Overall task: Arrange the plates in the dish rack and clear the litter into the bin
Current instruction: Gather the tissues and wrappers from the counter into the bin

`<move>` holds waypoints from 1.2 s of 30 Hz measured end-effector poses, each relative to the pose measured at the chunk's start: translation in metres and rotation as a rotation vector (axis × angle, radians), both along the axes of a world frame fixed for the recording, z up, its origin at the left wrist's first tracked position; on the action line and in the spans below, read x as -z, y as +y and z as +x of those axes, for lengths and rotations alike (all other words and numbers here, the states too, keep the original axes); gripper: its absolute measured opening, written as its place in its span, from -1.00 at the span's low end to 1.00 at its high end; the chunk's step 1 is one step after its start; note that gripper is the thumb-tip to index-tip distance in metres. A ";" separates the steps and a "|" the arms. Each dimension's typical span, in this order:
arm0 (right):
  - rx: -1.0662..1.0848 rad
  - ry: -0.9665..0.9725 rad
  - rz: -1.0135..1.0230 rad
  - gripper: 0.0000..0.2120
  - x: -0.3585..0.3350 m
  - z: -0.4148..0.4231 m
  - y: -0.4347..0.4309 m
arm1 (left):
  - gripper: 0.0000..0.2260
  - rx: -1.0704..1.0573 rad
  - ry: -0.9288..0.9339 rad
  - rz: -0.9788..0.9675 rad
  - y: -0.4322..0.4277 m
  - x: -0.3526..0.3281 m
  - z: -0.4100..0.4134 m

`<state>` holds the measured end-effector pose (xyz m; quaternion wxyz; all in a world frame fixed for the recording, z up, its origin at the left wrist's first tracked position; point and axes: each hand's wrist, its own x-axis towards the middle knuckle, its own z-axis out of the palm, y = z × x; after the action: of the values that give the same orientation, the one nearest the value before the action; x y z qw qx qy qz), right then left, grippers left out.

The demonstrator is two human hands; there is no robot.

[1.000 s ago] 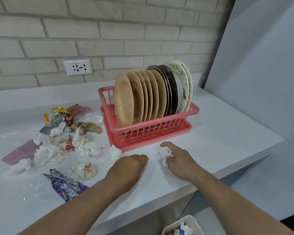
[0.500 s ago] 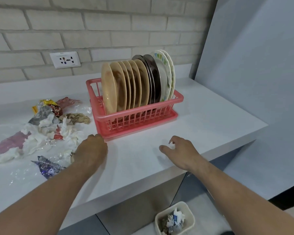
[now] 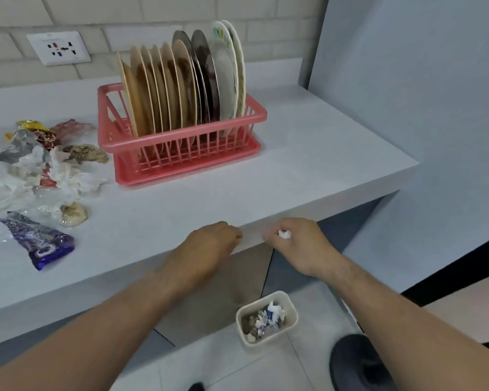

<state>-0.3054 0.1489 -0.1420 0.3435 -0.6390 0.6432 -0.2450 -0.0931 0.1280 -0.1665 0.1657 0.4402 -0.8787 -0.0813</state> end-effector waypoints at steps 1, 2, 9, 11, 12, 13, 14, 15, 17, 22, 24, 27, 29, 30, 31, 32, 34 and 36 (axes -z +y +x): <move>0.005 0.014 -0.003 -0.69 0.009 -0.006 0.004 | -0.85 0.038 -0.014 0.001 0.007 0.008 -0.009; 0.008 0.020 0.010 -0.64 0.019 -0.012 0.007 | -0.78 0.057 -0.020 0.009 0.013 0.019 -0.016; -0.020 0.085 0.181 -0.70 0.094 -0.056 0.024 | -0.92 -0.018 -0.001 0.225 0.034 0.094 -0.058; -0.004 0.139 0.219 -0.70 0.124 -0.067 0.028 | -0.96 -0.034 -0.024 0.341 0.034 0.125 -0.067; 0.006 0.162 0.236 -0.71 0.140 -0.071 0.028 | -0.96 -0.035 -0.032 0.385 0.033 0.144 -0.071; 0.017 0.171 0.253 -0.71 0.156 -0.074 0.029 | -0.94 -0.037 -0.051 0.416 0.033 0.162 -0.074; 0.027 0.166 0.273 -0.73 0.172 -0.077 0.031 | -0.91 -0.034 -0.070 0.440 0.033 0.180 -0.077; 0.031 0.163 0.299 -0.74 0.189 -0.079 0.033 | -0.87 -0.034 -0.089 0.461 0.034 0.200 -0.079; 0.038 0.153 0.340 -0.77 0.226 -0.082 0.039 | -0.79 -0.022 -0.126 0.484 0.038 0.241 -0.081; 0.100 0.123 0.364 -0.90 0.325 -0.084 0.046 | -0.72 0.016 -0.226 0.510 0.039 0.347 -0.085; 0.112 0.125 0.368 -0.96 0.367 -0.084 0.047 | -0.72 0.017 -0.236 0.512 0.034 0.392 -0.089; 0.121 0.135 0.377 -0.95 0.431 -0.085 0.046 | -0.71 0.048 -0.261 0.503 0.019 0.461 -0.098; 0.125 0.153 0.372 -0.93 0.467 -0.088 0.047 | -0.74 0.044 -0.265 0.501 0.007 0.504 -0.106; 0.126 0.163 0.372 -0.93 0.484 -0.090 0.048 | -0.76 0.049 -0.277 0.499 0.001 0.522 -0.110; 0.127 0.171 0.375 -0.93 0.499 -0.092 0.047 | -0.77 0.053 -0.292 0.505 -0.005 0.539 -0.114; 0.131 0.172 0.378 -0.94 0.512 -0.093 0.046 | -0.77 0.053 -0.300 0.512 -0.011 0.555 -0.119; 0.130 0.178 0.370 -0.95 0.532 -0.096 0.041 | -0.75 0.057 -0.320 0.536 -0.021 0.581 -0.126; 0.118 0.191 0.343 -0.96 0.546 -0.098 0.037 | -0.70 0.078 -0.359 0.547 -0.027 0.605 -0.131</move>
<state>-0.4032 0.1858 -0.6883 0.3695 -0.5528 0.7415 -0.0899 -0.2242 0.1012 -0.7714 -0.1197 0.4416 -0.8557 -0.2417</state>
